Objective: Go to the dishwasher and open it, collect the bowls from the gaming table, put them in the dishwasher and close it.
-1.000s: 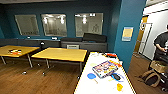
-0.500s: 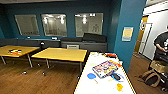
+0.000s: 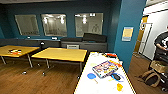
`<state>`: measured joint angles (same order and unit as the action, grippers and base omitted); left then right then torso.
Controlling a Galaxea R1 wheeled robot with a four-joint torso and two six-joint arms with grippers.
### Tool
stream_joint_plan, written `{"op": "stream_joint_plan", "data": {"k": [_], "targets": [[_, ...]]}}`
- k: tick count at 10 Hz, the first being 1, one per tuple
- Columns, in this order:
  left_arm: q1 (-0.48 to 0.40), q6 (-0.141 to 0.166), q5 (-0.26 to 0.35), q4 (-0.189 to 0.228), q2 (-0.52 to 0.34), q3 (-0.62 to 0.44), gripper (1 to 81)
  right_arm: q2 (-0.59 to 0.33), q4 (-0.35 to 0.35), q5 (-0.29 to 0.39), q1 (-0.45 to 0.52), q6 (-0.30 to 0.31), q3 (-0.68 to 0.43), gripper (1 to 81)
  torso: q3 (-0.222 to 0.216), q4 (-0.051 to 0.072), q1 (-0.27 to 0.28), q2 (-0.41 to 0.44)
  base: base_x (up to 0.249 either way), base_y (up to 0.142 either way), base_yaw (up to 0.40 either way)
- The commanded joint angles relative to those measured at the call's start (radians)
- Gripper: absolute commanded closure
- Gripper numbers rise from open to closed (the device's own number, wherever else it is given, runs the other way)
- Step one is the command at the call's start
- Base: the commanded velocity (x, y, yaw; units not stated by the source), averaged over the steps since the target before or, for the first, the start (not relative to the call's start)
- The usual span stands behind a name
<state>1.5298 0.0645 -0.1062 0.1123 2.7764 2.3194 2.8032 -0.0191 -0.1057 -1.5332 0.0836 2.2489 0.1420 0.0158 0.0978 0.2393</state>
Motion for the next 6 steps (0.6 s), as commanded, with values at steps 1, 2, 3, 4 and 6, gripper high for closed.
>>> {"op": "stream_joint_plan", "data": {"k": [1, 2, 3, 4, 6], "targets": [[-0.046, 0.001, 0.045, 0.0, -0.02, -0.029, 1.0, -0.46, 0.033, 0.0, 0.138, 0.016, -0.613, 1.0, 0.0, 0.0, 0.0, 0.0, 0.0, 0.0, 0.0], [-0.046, 0.001, 0.045, 0.0, -0.02, -0.028, 1.0, -0.526, 0.044, -0.005, 0.159, 0.016, -0.684, 1.0, 0.0, 0.0, 0.0, 0.0, 0.0, 0.0, 0.0], [-0.046, 0.001, 0.046, 0.0, -0.018, -0.025, 1.0, -0.587, 0.059, -0.009, 0.179, 0.016, -0.742, 1.0, 0.0, 0.0, 0.0, 0.0, 0.0, 0.0, 0.0], [-0.046, 0.001, 0.046, 0.0, -0.015, -0.024, 1.0, -0.634, 0.067, -0.009, 0.202, 0.016, -0.791, 1.0, 0.0, 0.0, 0.0, 0.0, 0.0, 0.0, 0.0], [-0.046, 0.001, 0.046, 0.0, -0.013, -0.023, 1.0, -0.742, 0.091, -0.006, 0.26, 0.016, -0.902, 1.0, 0.0, 0.0, 0.0, 0.0, 0.0, 0.0, 0.0]]}}
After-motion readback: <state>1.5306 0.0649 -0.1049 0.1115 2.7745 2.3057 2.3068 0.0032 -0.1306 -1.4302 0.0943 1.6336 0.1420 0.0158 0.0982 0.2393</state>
